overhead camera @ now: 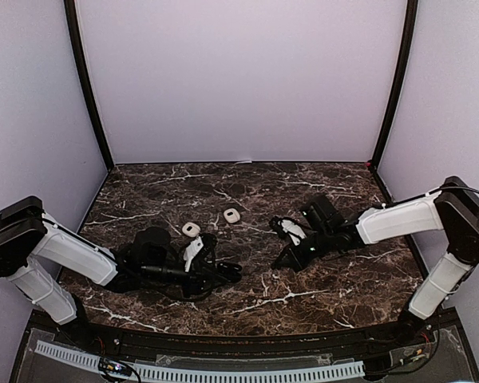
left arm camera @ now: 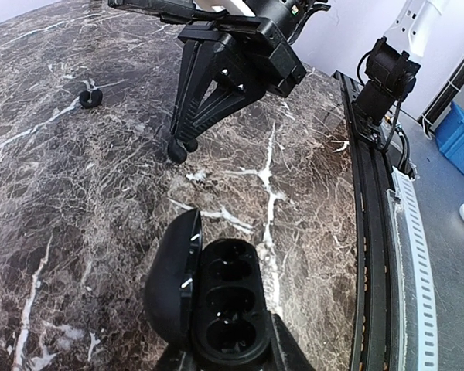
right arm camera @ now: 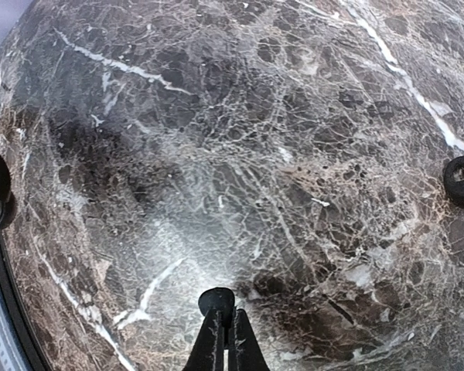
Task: Insert the wireless bluetooth earbuds into the charging case
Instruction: Pick up the right earbud from the center of the board, then insert the right earbud into the right side groove of the charging case.
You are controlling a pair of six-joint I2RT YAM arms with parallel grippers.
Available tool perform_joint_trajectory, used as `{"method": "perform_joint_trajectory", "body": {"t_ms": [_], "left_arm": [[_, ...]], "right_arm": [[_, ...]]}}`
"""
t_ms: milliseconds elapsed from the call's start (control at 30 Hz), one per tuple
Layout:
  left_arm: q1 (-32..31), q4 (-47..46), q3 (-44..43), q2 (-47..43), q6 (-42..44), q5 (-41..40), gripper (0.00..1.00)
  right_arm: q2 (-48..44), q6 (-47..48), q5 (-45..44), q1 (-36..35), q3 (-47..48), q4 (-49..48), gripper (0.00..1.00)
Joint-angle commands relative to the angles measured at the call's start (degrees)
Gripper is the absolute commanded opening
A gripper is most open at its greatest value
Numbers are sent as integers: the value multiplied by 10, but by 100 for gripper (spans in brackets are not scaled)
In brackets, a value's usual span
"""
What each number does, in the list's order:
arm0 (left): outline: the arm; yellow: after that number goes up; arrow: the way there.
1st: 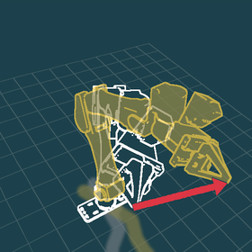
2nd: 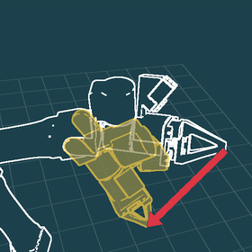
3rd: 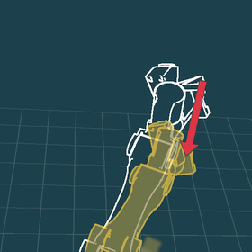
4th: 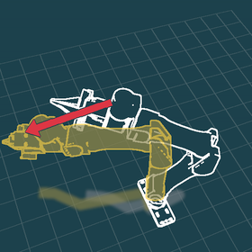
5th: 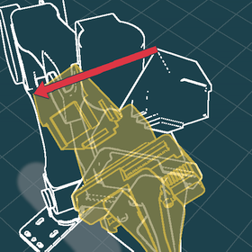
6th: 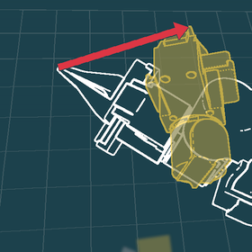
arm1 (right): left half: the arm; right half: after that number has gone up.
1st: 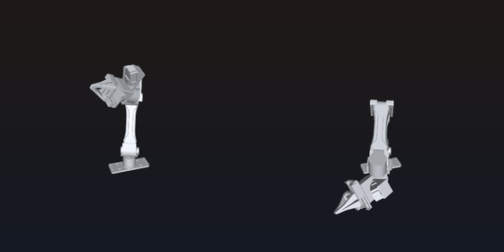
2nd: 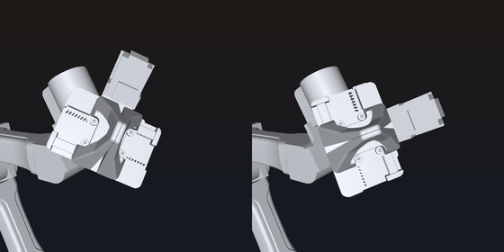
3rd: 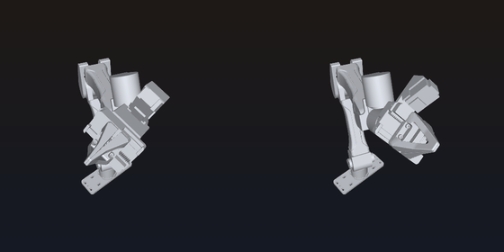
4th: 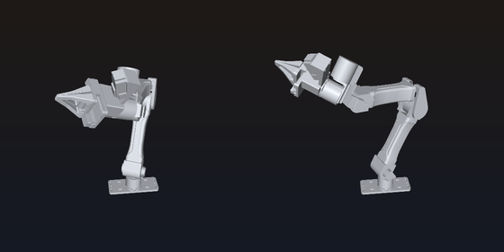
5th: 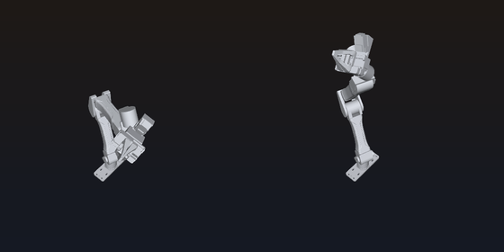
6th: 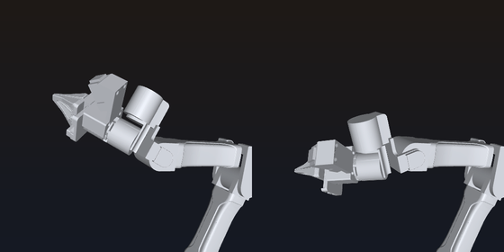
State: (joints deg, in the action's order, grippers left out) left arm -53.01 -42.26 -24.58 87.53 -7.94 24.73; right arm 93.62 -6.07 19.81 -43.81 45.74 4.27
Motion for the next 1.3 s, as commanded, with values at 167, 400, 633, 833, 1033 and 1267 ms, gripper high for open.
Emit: {"method": "perform_joint_trajectory", "body": {"t_ms": [167, 400, 633, 833, 1033, 1267], "left_arm": [[2, -49, 6, -19, 8, 57, 17], [2, -114, 27, -45, 14, 104, 17], [1, -150, 40, -65, 29, 116, 16], [1, -147, 40, -78, 31, 111, 16], [1, -151, 45, -88, 39, 108, 16], [1, -165, 51, -97, 51, 113, 16]], "right_arm": [[-93, -4, 71, -9, -53, -90, 0], [-194, 1, 90, -69, -123, -245, 0], [-236, 30, 68, -136, -151, -335, 0], [-239, 30, 52, -149, -155, -364, 0], [-238, 35, 39, -161, -147, -368, 0], [-237, 42, 28, -172, -137, -369, 0]]}}
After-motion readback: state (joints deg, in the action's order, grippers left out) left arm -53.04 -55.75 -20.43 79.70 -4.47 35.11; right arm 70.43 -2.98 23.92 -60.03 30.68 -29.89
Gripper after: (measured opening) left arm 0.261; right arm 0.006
